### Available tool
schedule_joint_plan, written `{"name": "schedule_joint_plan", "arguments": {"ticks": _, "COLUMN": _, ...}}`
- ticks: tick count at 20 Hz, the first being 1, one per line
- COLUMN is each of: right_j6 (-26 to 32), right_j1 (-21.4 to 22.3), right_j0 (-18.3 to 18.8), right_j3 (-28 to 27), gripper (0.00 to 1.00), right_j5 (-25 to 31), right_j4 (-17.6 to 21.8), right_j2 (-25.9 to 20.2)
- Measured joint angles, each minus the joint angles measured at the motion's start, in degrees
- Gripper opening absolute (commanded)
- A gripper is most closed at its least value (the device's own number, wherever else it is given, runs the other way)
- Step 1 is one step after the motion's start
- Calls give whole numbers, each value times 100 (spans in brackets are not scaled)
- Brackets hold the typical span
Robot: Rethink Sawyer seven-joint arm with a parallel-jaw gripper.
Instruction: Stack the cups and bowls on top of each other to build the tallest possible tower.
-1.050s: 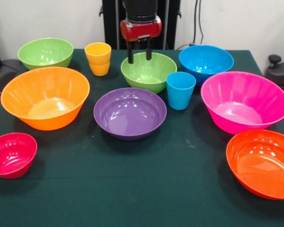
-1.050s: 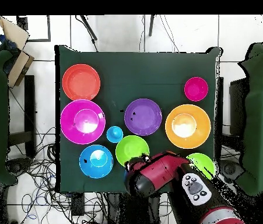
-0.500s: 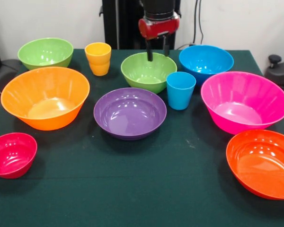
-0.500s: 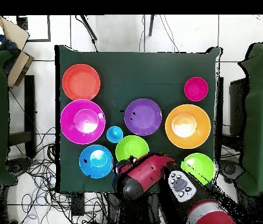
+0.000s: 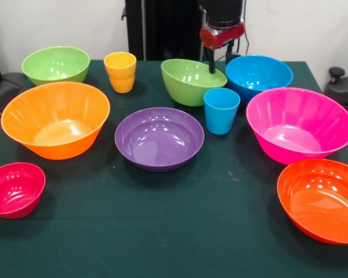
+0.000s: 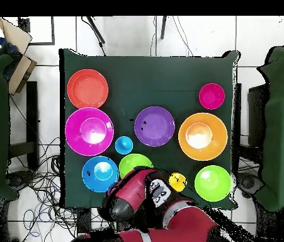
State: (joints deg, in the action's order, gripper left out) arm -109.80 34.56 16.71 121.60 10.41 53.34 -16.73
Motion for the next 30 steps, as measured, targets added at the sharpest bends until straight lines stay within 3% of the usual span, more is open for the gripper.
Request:
{"name": "schedule_joint_plan", "arguments": {"ticks": 5, "right_j6": 0, "right_j1": -88, "right_j0": 11, "right_j3": -2, "gripper": 100, "right_j5": -2, "right_j4": 56, "right_j2": 88}}
{"name": "schedule_joint_plan", "arguments": {"ticks": 9, "right_j6": 0, "right_j1": -159, "right_j0": -152, "right_j3": -24, "gripper": 100, "right_j5": -75, "right_j4": 198, "right_j2": 526}}
{"name": "schedule_joint_plan", "arguments": {"ticks": 18, "right_j6": 0, "right_j1": -293, "right_j0": -1161, "right_j3": -152, "gripper": 100, "right_j5": -722, "right_j4": 280, "right_j2": 1767}}
{"name": "schedule_joint_plan", "arguments": {"ticks": 24, "right_j6": 0, "right_j1": -346, "right_j0": -1368, "right_j3": -264, "gripper": 100, "right_j5": -1076, "right_j4": 280, "right_j2": 2209}}
{"name": "schedule_joint_plan", "arguments": {"ticks": 30, "right_j6": 0, "right_j1": -490, "right_j0": -1289, "right_j3": -354, "gripper": 100, "right_j5": -1277, "right_j4": 279, "right_j2": 2274}}
